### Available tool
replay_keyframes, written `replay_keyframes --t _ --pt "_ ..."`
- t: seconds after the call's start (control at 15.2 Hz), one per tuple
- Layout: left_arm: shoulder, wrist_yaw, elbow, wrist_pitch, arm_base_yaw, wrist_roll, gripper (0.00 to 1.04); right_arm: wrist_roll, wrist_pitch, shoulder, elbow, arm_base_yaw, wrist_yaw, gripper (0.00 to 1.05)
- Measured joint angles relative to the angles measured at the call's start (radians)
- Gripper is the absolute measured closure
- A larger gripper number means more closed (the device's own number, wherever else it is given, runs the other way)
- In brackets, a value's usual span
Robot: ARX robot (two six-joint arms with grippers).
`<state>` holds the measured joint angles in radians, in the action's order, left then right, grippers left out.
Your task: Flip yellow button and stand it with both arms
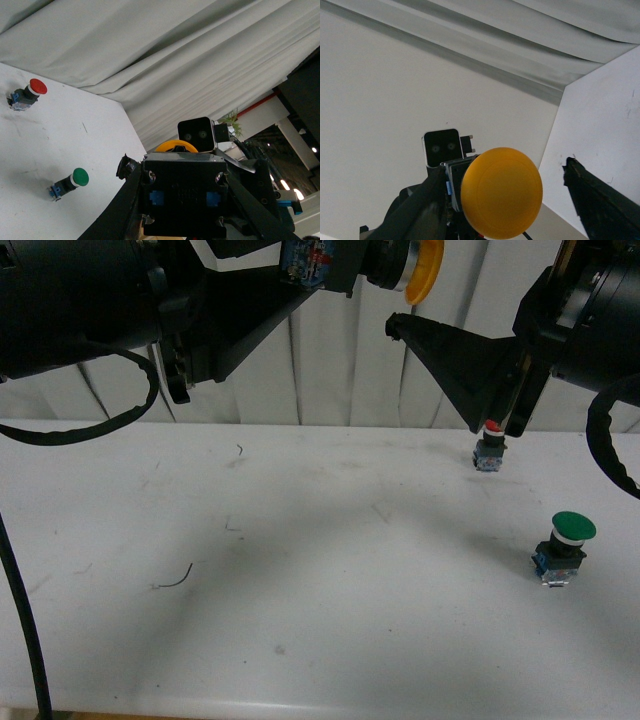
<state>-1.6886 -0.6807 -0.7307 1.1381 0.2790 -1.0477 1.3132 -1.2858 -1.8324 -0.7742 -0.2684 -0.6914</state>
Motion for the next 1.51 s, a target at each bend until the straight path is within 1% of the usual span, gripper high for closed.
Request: replay_keyframes --t 0.13,0.2,0.26,0.33,0.59,0.66,0.99,1.19,1.38,1.51 --pt "0.0 0.0 0.0 -0.001 0.0 0.0 0.69 0.003 -0.001 -0.01 -0.004 0.0 0.006 0.48" --pt "-0.003 0.0 0.003 -0.004 0.0 0.0 0.69 0.002 -0.003 -0.012 -0.008 0.0 0.006 0.59" --pt "-0.005 0.003 0.005 -0.003 0.0 -0.001 0.69 0.003 -0.003 -0.012 -0.009 0.0 0.008 0.65" --pt "-0.005 0.004 0.005 -0.003 0.0 -0.001 0.69 0.003 -0.002 -0.012 -0.009 0.0 0.008 0.68" --pt "-0.005 0.004 0.005 -0.002 0.0 0.0 0.69 -0.003 -0.002 -0.011 -0.009 0.001 0.011 0.68" --pt "-0.005 0.004 0.005 -0.001 0.0 -0.004 0.67 -0.005 -0.003 -0.011 -0.009 0.001 0.011 0.68" --pt "-0.005 -0.003 0.008 0.014 -0.003 -0.018 0.06 -0.005 0.002 -0.011 -0.009 0.014 0.023 0.68" --pt "-0.006 -0.008 0.019 -0.006 -0.042 -0.013 0.07 -0.005 0.002 -0.011 -0.008 0.016 0.029 0.68" --pt "0.011 -0.026 0.048 -0.085 -0.148 0.042 0.07 -0.005 0.003 -0.011 -0.008 0.035 0.039 0.68" --pt "0.104 -0.026 0.087 -0.189 -0.224 0.128 0.07 -0.005 0.002 -0.011 -0.011 0.048 0.043 0.69"
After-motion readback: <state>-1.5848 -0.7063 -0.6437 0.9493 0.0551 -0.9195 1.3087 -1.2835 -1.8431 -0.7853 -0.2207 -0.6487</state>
